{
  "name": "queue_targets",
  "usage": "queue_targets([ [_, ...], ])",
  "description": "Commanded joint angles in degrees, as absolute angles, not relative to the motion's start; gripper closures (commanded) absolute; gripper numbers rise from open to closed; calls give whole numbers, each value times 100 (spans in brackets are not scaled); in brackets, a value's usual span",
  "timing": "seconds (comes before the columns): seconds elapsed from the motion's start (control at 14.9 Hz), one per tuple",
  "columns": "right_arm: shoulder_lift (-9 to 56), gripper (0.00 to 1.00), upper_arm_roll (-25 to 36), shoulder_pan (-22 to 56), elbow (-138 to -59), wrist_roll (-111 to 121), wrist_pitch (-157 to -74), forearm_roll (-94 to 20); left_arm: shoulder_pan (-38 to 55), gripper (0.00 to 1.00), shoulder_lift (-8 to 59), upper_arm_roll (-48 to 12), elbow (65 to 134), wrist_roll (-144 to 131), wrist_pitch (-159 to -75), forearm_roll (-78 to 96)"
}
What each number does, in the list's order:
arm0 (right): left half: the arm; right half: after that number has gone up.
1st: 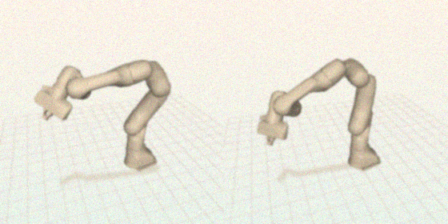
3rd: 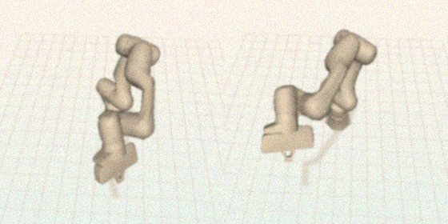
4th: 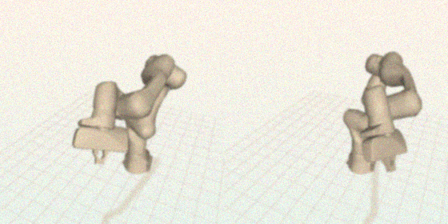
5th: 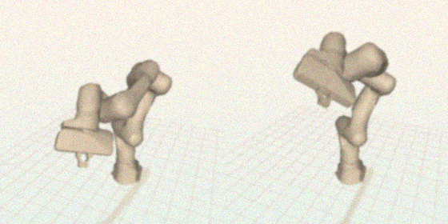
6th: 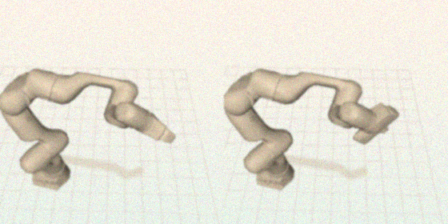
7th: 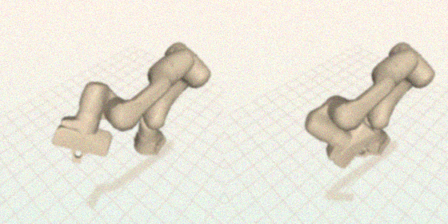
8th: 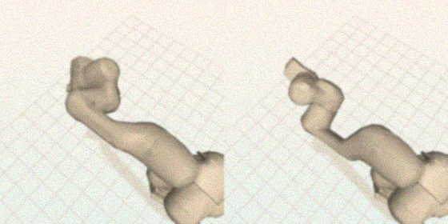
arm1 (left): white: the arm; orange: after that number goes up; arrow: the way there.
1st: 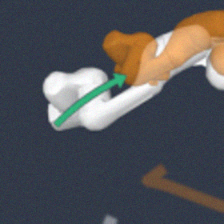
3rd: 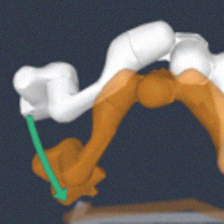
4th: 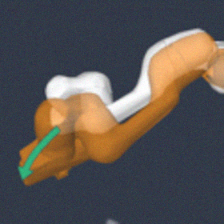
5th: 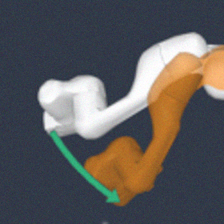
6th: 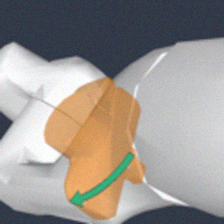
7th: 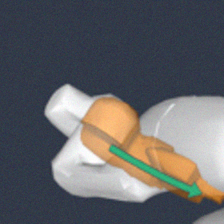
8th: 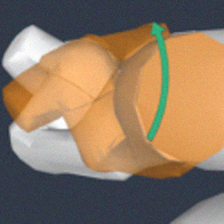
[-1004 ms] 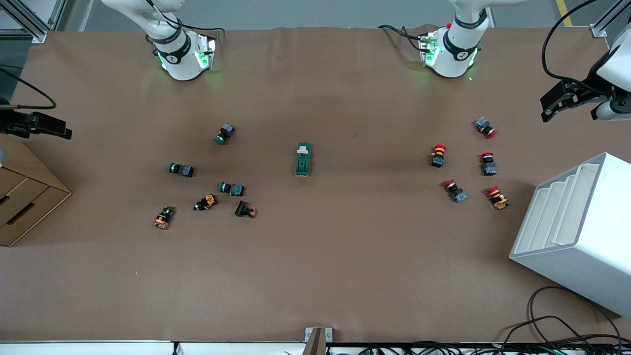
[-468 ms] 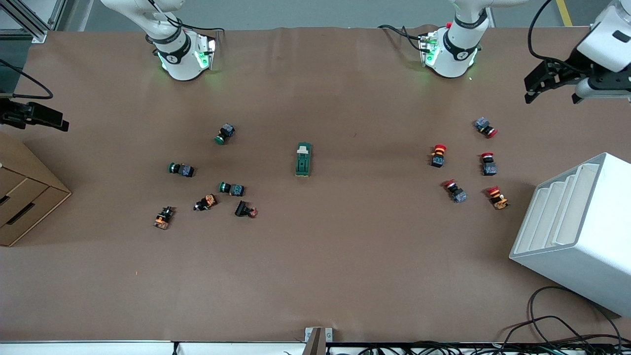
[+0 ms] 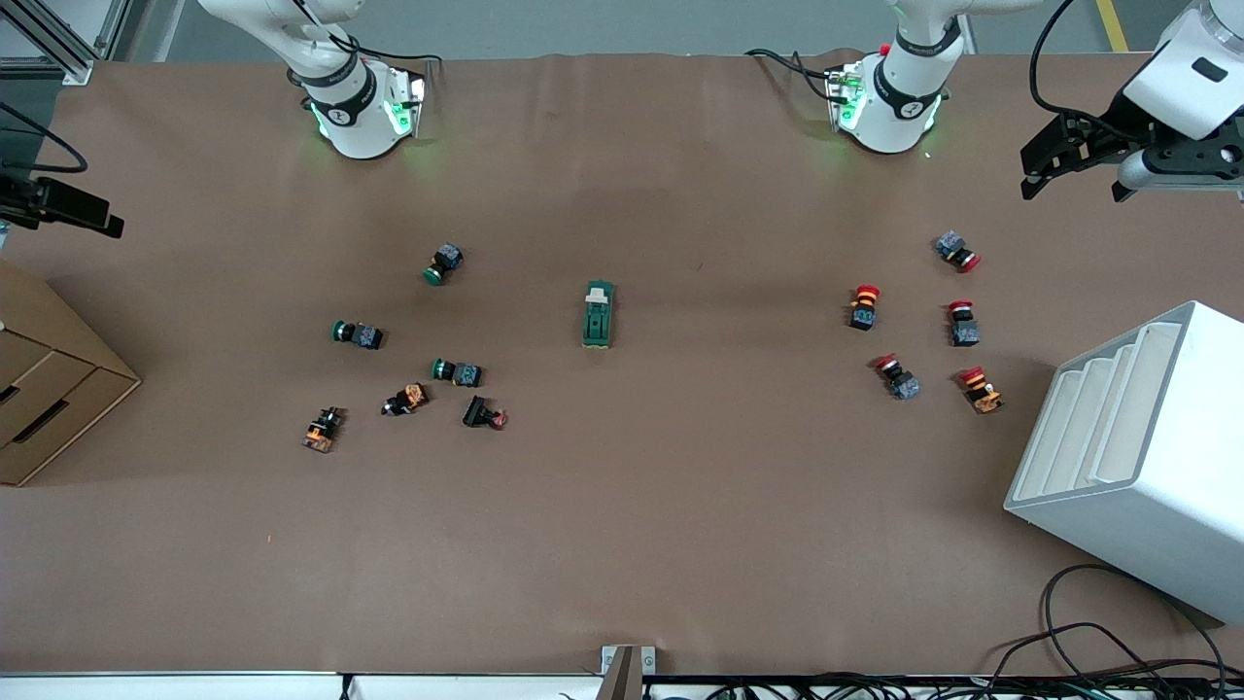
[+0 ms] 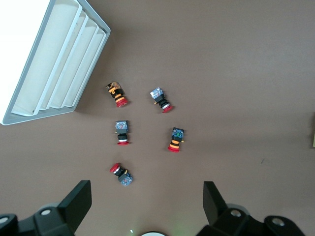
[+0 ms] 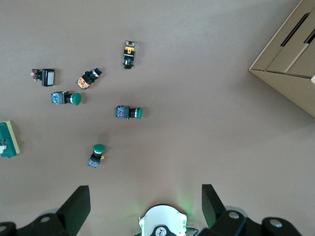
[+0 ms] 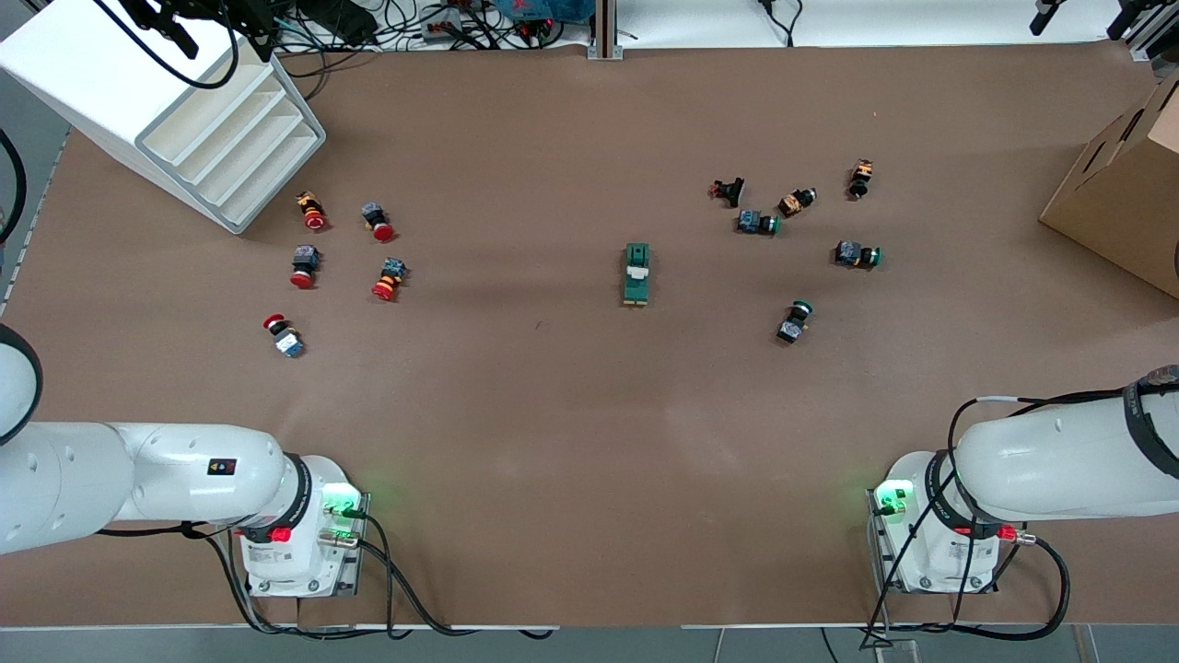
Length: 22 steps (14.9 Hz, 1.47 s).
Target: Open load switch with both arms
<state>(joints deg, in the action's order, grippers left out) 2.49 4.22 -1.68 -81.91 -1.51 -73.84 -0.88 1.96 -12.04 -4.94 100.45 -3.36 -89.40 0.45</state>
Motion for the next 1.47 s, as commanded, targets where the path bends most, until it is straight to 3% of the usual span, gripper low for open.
queue_targets([
  [0.0,-149,0,439,-105,-8420,-246,-7339,-158,185,0,-1248,-440,10072,-237,-8877,403],
  [0.4,-693,0,413,-88,-9104,-193,-7742,-53,27,0,-958,-518,9739,-246,-8675,352],
  [1.41,-668,0,220,-106,-9009,-167,-7769,53,79,0,-607,-571,9265,-255,-8859,-53],
])
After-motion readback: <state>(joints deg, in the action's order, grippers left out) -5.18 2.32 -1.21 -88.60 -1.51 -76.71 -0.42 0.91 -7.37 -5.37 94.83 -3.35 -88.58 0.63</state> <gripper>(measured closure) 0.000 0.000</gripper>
